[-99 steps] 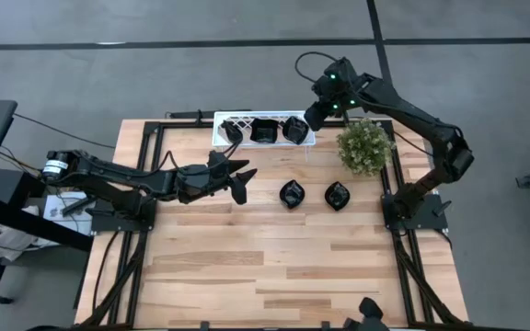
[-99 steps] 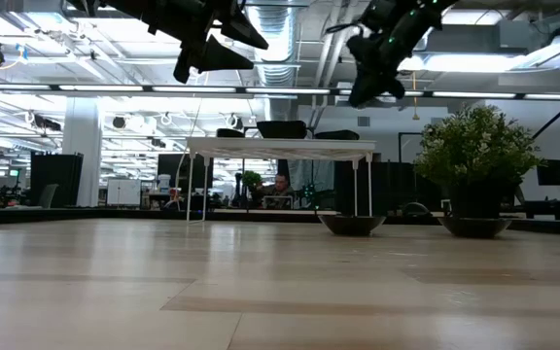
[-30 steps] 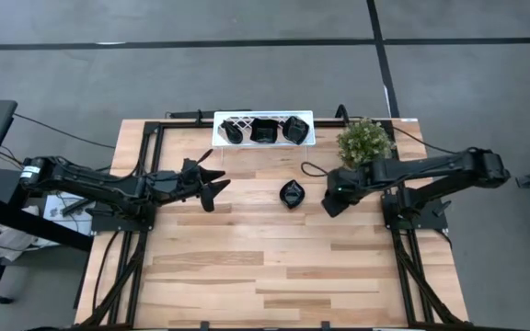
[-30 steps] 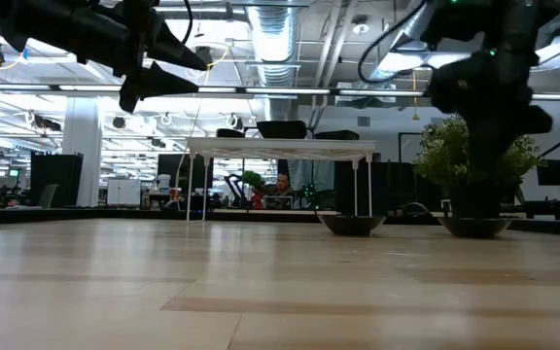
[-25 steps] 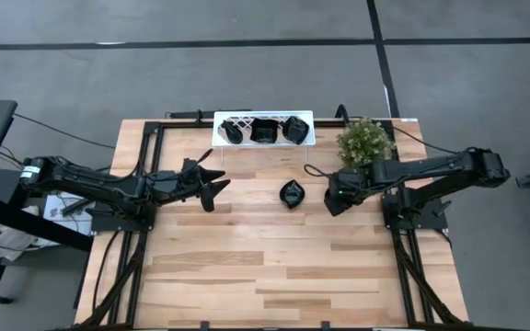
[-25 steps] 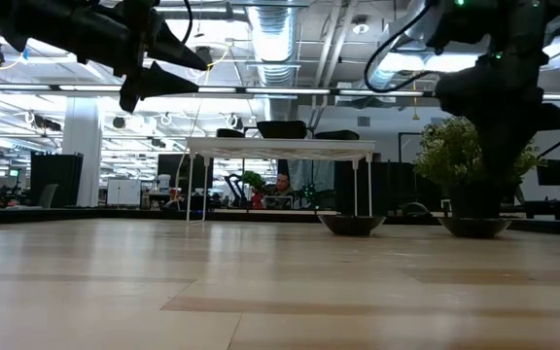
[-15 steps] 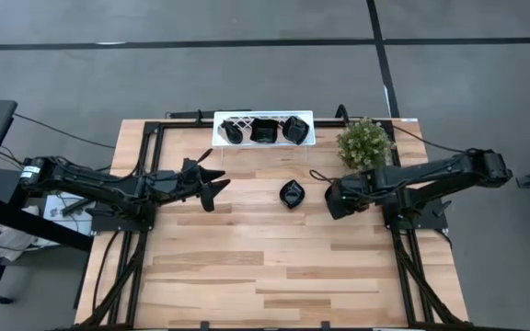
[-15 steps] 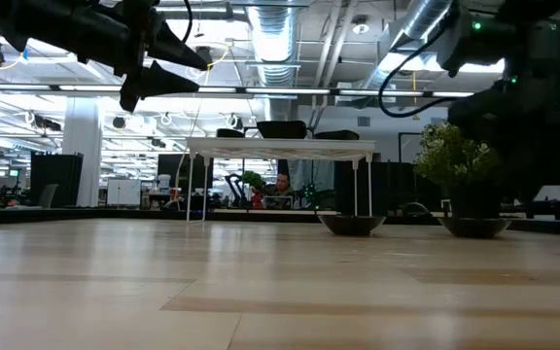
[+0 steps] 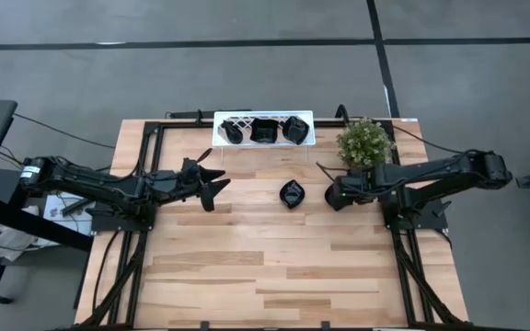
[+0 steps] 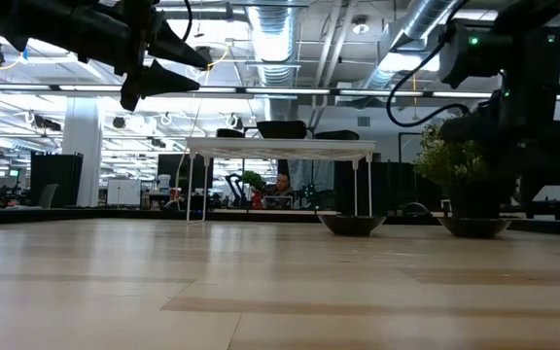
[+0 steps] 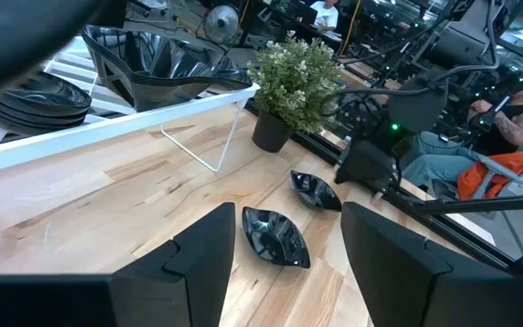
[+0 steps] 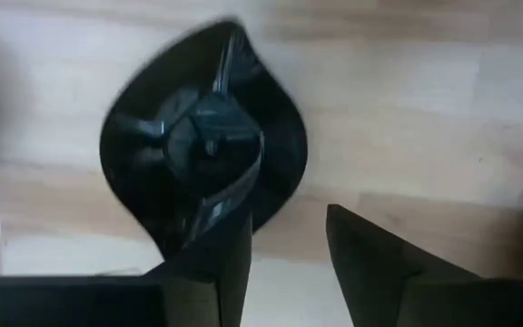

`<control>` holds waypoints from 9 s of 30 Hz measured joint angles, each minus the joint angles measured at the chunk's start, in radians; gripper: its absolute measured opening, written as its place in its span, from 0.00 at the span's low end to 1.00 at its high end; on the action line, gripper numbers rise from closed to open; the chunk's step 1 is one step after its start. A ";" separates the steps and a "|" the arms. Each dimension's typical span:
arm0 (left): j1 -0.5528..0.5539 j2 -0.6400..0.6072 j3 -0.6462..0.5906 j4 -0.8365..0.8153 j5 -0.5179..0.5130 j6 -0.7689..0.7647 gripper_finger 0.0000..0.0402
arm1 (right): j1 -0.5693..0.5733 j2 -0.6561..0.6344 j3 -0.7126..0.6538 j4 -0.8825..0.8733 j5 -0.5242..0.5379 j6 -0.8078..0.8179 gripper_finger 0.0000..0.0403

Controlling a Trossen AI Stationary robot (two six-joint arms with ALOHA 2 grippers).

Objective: Pick & Place Mini shaped plates
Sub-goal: Stack the right leaf shaped plate on top of the leaf shaped plates on the shelf, then stack the leaf shaped plate on top of the leaf shaped plates on the shelf

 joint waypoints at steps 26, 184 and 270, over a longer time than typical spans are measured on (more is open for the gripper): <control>0.000 0.000 0.001 0.008 0.000 0.000 0.51 | -0.123 -0.214 -0.306 0.363 0.033 0.060 0.31; 0.023 -0.509 -0.146 -0.128 0.151 0.180 0.51 | -0.735 0.488 0.851 0.127 -0.437 -1.085 0.00; 0.023 -0.506 -0.145 -0.113 0.237 0.180 0.51 | 0.056 0.449 0.623 -0.218 -0.185 -0.436 0.14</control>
